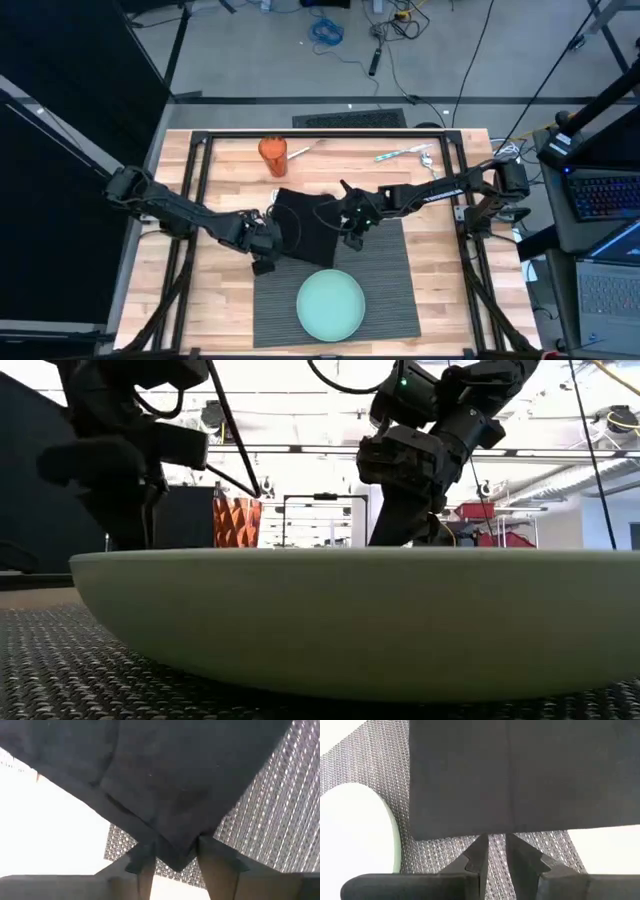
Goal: Set table place
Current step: Fold the black napkin
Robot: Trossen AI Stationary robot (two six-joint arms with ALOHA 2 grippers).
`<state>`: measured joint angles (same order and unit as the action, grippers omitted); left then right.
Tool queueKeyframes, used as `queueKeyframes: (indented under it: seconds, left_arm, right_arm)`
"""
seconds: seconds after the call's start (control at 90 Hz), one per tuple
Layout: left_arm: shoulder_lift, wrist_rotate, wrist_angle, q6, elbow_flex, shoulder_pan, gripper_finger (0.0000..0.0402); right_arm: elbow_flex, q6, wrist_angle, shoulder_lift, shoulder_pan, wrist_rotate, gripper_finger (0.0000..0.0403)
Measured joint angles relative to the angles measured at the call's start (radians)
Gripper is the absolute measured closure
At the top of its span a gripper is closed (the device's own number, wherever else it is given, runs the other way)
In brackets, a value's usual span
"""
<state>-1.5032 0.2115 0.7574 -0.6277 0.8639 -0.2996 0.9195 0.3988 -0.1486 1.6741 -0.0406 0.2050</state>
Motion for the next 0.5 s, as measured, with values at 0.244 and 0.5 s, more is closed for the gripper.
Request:
queueKeyframes:
  seconds: [0.244,0.5]
  left_arm:
    - [0.000,0.043,0.124,-0.093,-0.001,0.003,0.0244]
    - [0.010,0.226,0.154,-0.153,-0.002,-0.014,0.0244]
  right_arm:
    - [0.000,-0.048,0.014,0.000,0.014,0.041,0.0326]
    - [0.000,-0.146,0.133,0.000,0.093,0.052,0.0297]
